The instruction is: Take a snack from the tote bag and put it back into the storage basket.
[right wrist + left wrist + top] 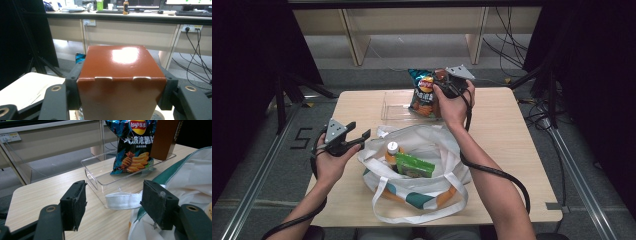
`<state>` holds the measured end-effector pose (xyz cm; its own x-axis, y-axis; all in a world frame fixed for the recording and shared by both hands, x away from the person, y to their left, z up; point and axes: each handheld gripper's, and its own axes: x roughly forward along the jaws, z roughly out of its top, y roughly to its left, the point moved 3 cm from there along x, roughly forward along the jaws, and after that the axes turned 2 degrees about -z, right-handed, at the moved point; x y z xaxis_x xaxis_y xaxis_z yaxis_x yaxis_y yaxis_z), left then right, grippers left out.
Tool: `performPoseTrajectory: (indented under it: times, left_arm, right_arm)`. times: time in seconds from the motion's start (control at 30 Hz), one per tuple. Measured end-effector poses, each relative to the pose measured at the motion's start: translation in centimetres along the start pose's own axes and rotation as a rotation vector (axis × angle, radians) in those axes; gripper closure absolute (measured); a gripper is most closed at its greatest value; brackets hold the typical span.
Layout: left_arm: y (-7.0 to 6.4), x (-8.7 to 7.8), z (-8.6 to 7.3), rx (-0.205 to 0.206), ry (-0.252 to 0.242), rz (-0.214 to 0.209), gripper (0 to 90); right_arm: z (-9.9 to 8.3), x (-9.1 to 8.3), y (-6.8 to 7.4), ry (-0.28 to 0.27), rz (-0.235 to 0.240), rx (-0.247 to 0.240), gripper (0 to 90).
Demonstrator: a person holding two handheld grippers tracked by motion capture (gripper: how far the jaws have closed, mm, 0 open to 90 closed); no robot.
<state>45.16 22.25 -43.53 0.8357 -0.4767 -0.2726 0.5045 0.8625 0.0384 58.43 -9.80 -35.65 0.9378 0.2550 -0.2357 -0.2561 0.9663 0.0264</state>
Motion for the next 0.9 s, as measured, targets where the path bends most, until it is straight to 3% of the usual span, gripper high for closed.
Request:
performPoseTrajectory:
  times: [0.43, 0.47, 0.5, 0.6, 0.67, 0.7, 0.77, 0.8, 0.87, 0.9]
  left_arm:
    - [0.1, -0.1, 0.0, -0.001, 0.001, 0.002, 35.6]
    - [0.1, -0.1, 0.0, -0.001, 0.002, 0.001, 35.6]
    - [0.1, -0.1, 0.0, -0.001, 0.002, 0.001, 35.5]
    - [0.1, -0.1, 0.0, 0.0, 0.002, 0.001, 35.6]
    - [0.1, -0.1, 0.0, 0.002, 0.001, 0.001, 35.6]
    - [0.0, -0.1, 0.0, 0.0, 0.0, 0.0, 35.6]
    - [0.0, -0.1, 0.0, 0.001, -0.002, 0.0, 35.5]
    - [0.0, -0.1, 0.0, 0.001, -0.002, 0.0, 35.5]
    - [0.0, -0.1, 0.0, -0.001, -0.003, 0.0, 35.5]
    - [0.0, -0.1, 0.1, 0.0, -0.003, -0.001, 35.5]
  right_arm:
    - [-0.9, 0.6, 0.2, 0.021, -0.022, 0.012, 39.0]
    - [-0.9, 0.7, 0.0, 0.017, -0.018, -0.012, 39.0]
    - [-1.0, 0.7, 0.1, 0.029, -0.018, 0.012, 38.9]
    - [-1.0, 0.8, 0.0, 0.033, -0.023, 0.021, 38.9]
    - [-1.2, 1.0, -0.2, 0.036, -0.018, -0.014, 38.9]
    - [-1.4, 1.0, 0.0, 0.051, -0.021, 0.014, 38.8]
    - [-1.5, 1.1, -0.2, 0.048, -0.019, 0.002, 38.8]
    - [-1.6, 1.1, -0.1, 0.051, -0.022, 0.018, 38.8]
    - [-1.6, 1.2, -0.2, 0.051, -0.02, 0.019, 38.8]
    - [-1.6, 1.3, -0.4, 0.051, -0.014, -0.006, 38.8]
